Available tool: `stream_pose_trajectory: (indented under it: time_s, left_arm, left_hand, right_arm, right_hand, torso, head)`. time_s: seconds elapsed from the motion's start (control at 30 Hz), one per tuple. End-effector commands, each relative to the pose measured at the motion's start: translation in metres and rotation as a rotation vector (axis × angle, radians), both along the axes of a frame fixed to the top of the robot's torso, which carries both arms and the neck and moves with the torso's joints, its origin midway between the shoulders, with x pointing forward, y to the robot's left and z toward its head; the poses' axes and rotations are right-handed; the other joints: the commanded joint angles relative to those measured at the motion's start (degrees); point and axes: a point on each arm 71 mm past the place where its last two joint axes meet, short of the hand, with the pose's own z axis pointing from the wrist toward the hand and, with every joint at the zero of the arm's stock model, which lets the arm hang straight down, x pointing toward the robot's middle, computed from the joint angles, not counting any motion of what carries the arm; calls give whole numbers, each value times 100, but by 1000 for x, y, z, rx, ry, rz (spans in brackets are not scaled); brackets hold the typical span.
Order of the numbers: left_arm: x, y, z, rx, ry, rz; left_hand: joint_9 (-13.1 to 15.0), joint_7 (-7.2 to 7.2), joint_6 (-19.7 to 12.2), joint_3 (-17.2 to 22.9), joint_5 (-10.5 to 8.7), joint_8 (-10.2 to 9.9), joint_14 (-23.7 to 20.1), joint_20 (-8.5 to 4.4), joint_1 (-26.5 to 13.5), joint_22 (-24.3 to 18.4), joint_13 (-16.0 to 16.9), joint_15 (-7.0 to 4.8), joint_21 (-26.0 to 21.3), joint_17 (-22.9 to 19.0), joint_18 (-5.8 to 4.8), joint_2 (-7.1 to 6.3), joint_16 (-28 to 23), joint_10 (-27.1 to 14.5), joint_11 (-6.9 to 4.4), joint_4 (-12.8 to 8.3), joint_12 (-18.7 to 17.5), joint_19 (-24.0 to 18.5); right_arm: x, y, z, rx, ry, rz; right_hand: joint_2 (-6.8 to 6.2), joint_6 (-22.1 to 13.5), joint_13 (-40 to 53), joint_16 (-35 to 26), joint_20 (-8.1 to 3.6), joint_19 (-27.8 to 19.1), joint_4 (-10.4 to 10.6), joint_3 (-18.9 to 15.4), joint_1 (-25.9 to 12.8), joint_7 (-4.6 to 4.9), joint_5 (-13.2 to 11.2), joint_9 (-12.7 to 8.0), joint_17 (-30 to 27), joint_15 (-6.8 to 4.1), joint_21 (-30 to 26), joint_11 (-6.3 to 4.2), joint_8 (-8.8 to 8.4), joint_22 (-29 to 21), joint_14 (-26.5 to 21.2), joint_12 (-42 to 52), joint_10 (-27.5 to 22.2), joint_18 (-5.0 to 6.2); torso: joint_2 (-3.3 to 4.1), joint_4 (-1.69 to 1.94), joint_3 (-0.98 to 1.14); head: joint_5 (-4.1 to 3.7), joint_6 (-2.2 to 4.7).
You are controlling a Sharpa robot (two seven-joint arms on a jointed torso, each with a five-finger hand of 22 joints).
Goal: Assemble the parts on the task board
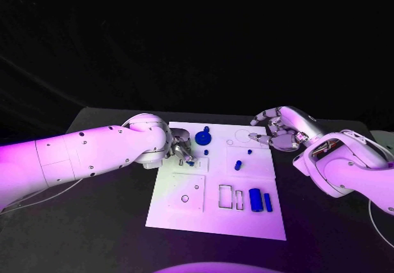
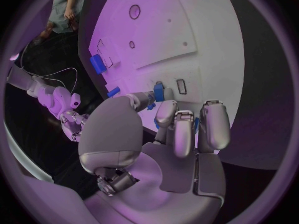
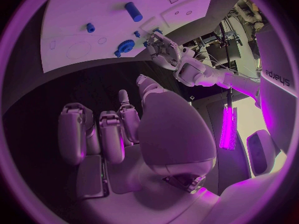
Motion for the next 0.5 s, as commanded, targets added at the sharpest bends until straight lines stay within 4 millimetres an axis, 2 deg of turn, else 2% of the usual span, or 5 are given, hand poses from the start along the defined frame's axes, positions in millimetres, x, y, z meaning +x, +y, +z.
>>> stream_pose_trajectory:
  time_s: [0.03, 0.5]
  left_arm:
    - [-1, -2, -1, 30, -7, -24]
    - [-2, -2, -4, 50, 0, -39]
  left_hand:
    - [42, -138, 181, 964, 25, 33, 584, 5, -33, 14, -20, -46, 22, 1506, -30, 43, 20, 20, -4, -917, -34, 46]
    - [54, -145, 190, 976, 24, 51, 584, 0, -56, 27, -32, -51, 28, 1506, -33, 42, 20, 28, -10, -924, -38, 55]
  right_arm:
    - [-1, 1, 0, -6, -1, 5]
    - [-1, 1, 0, -7, -1, 7]
  right_hand:
    - [1, 4, 437, 20, -32, -8, -3, 36, -55, -8, -10, -6, 1508, -55, -40, -4, 18, 746, 597, -23, -23, 77]
    - [1, 4, 437, 20, -32, -8, -3, 36, -55, -8, -10, -6, 1508, -55, -40, -4, 18, 746, 597, -23, -23, 77]
  torso:
    - [1, 0, -1]
    - [0, -1, 1]
  head:
    - [0, -10]
    - [1, -33]
